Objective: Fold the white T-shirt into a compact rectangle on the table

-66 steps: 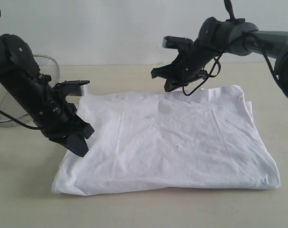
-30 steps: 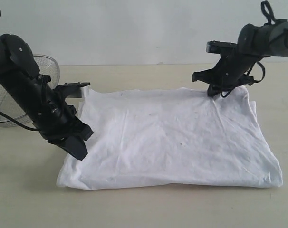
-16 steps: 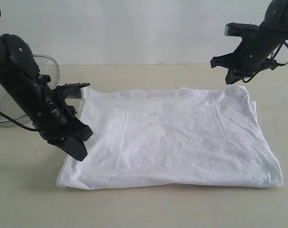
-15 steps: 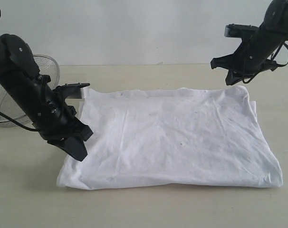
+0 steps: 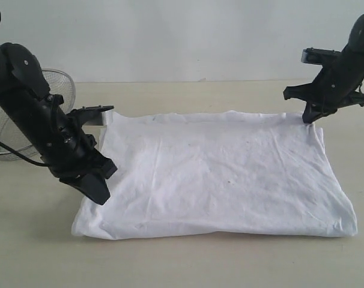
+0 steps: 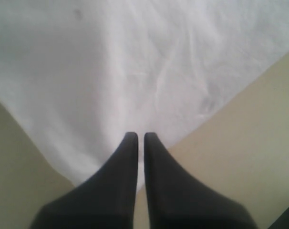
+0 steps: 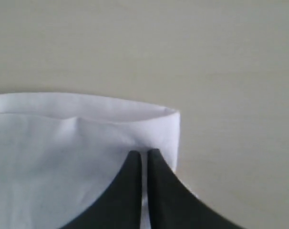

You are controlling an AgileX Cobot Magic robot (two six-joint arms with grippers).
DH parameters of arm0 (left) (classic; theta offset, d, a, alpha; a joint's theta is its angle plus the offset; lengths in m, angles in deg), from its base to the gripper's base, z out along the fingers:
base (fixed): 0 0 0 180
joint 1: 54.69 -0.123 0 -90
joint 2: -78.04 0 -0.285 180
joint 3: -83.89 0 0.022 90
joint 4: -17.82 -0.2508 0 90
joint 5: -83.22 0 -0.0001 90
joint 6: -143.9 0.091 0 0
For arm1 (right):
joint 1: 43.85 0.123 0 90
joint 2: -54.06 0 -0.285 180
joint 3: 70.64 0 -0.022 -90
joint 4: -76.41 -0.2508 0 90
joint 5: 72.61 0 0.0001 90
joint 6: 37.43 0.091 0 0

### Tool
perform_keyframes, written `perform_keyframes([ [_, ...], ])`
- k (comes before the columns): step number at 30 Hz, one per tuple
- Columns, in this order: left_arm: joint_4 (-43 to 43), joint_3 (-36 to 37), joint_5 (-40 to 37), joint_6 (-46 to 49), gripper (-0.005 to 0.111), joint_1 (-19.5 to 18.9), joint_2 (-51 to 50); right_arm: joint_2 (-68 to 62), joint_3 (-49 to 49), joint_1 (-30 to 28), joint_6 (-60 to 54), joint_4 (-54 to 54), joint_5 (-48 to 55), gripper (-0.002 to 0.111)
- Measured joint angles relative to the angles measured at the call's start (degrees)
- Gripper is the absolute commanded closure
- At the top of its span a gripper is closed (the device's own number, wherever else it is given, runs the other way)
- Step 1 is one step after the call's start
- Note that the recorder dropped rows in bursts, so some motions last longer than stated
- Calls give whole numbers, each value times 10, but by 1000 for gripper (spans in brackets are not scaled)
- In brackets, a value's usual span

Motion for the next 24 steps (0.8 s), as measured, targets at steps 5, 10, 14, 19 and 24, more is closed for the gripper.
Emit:
perform_keyframes([
  [5, 0, 0, -1, 0, 102, 0, 3, 27, 2, -20, -2, -26, 37, 108],
  [10, 0, 0, -1, 0, 102, 0, 29, 109, 12, -28, -15, -77, 95, 108],
  [14, 1, 0, -3, 0, 102, 0, 47, 191, 86, -28, -45, -149, 106, 108],
  [19, 1, 0, -5, 0, 102, 0, 60, 293, 246, -28, -93, -205, 82, 108],
  [24, 1, 0, -5, 0, 102, 0, 60, 384, 426, -32, -116, -231, 3, 108],
])
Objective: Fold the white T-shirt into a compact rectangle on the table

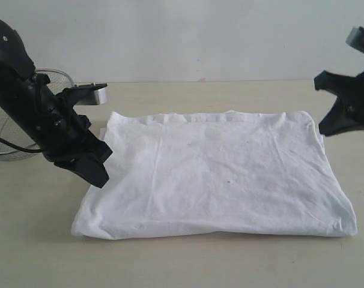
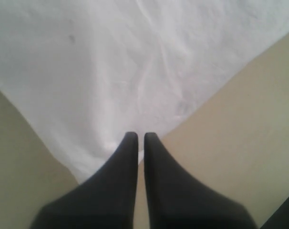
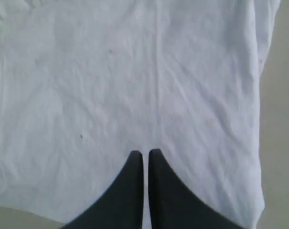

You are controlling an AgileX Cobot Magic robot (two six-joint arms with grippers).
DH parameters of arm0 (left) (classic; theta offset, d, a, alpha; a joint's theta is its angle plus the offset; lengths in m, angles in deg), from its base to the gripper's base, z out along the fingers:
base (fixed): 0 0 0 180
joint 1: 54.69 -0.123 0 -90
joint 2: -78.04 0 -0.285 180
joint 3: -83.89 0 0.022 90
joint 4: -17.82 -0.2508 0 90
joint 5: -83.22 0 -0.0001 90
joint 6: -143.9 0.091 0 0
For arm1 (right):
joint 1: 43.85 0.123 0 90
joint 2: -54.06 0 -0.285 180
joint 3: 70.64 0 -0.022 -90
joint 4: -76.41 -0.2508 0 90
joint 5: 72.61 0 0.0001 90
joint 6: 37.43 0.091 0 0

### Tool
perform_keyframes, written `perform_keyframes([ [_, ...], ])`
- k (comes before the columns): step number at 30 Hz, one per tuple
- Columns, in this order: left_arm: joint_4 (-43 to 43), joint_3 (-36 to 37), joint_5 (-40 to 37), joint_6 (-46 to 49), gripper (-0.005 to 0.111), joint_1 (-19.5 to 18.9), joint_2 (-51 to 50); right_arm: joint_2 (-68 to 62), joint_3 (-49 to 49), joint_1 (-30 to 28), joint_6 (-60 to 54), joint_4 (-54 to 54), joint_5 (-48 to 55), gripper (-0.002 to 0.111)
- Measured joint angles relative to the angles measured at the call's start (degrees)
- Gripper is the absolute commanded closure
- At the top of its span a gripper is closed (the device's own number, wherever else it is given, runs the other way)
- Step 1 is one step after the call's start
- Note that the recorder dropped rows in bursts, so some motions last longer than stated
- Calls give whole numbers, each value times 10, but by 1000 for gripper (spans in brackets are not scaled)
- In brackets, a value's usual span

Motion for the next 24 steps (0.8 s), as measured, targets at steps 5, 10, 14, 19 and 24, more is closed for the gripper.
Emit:
perform_keyframes([
  [5, 0, 0, 0, 0, 102, 0, 0, 44, 138, -7, -61, -49, -55, 108],
  [10, 0, 0, -1, 0, 102, 0, 0, 30, 177, -70, -139, -133, -26, 108],
  [14, 0, 0, -2, 0, 102, 0, 0, -8, 160, -156, -238, -248, 78, 108],
  [19, 0, 0, -4, 0, 102, 0, 0, -83, 109, -188, -292, -283, 159, 107],
  [24, 0, 0, -10, 0, 102, 0, 0, -117, 78, -189, -300, -239, 127, 68],
])
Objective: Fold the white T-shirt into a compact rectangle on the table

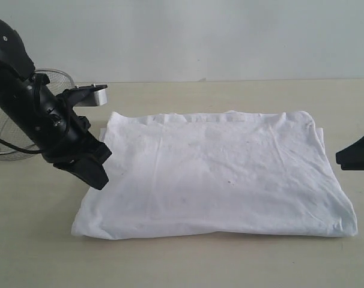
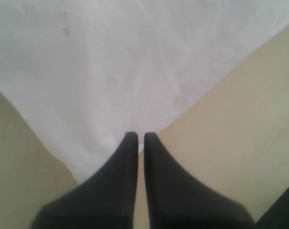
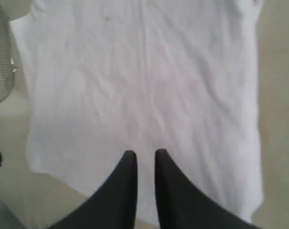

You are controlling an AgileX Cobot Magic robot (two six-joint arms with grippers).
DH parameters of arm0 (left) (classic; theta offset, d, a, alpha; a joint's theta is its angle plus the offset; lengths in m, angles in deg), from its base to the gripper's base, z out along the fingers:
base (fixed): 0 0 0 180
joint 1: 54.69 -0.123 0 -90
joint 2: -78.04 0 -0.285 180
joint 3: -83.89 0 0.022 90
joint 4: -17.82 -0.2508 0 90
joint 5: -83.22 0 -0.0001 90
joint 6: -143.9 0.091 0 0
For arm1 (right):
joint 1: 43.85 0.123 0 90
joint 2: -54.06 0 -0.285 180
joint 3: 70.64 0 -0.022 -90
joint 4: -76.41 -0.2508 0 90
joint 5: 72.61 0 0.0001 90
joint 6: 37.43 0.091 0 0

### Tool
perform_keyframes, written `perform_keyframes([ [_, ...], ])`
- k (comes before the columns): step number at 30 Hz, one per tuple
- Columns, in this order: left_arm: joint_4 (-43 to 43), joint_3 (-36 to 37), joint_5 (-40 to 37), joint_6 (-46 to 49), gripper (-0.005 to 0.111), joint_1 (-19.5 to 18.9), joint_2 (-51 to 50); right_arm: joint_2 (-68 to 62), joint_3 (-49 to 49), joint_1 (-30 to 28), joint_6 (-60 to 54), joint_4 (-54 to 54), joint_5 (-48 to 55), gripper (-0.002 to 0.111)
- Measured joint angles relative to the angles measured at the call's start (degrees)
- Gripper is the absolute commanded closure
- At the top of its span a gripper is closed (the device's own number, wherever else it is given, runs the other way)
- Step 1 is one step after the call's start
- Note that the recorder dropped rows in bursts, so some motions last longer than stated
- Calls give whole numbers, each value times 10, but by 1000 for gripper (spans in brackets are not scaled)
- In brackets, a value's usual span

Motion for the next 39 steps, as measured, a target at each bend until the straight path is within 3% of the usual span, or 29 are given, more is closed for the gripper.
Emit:
perform_keyframes([
  [3, 0, 0, 0, 0, 102, 0, 0, -5, -5, -2, 0, 13, -36, 37],
  [8, 0, 0, 0, 0, 102, 0, 0, -12, -5, -2, -2, 27, -80, 51],
  [13, 0, 0, 0, 0, 102, 0, 0, -46, -6, -2, -16, 31, -82, 46],
  [39, 0, 0, 0, 0, 102, 0, 0, -111, -17, 31, -30, 16, -51, 50],
])
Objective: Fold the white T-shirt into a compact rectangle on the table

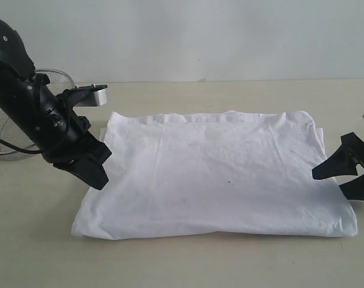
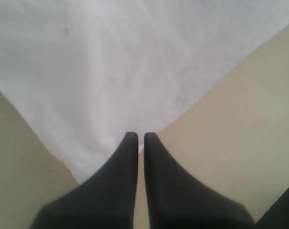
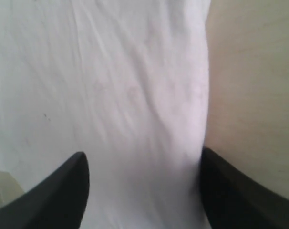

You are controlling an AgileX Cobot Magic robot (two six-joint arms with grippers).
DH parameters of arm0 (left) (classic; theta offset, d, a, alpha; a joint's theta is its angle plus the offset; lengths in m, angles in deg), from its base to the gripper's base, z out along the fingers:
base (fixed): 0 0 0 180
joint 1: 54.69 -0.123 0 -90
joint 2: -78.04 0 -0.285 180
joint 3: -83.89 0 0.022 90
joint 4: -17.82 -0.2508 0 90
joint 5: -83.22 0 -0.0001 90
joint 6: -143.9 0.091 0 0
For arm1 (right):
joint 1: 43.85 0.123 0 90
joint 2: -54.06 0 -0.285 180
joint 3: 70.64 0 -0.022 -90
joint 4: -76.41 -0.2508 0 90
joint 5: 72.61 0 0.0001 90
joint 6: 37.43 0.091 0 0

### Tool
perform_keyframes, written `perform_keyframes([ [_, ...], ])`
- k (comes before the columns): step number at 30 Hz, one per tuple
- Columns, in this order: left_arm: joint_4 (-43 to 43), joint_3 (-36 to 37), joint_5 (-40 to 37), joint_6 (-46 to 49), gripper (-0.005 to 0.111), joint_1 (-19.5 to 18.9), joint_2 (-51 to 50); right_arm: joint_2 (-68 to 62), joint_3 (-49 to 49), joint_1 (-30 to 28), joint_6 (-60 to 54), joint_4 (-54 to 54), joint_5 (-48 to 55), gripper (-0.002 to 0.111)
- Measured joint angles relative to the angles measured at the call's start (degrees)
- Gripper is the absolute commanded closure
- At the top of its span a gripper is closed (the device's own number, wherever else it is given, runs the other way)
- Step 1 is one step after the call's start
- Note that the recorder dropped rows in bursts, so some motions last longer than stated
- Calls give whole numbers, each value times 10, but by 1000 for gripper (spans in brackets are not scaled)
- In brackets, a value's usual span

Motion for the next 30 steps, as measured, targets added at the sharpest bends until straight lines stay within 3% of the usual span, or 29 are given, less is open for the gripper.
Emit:
perform_keyframes([
  [9, 0, 0, 0, 0, 102, 0, 0, -27, 0, 0, 0, -8, 18, 80],
  [14, 0, 0, 0, 0, 102, 0, 0, -28, 0, 1, -2, 4, 11, 108],
  [30, 0, 0, 0, 0, 102, 0, 0, -27, -3, 1, -16, -13, 19, 108],
])
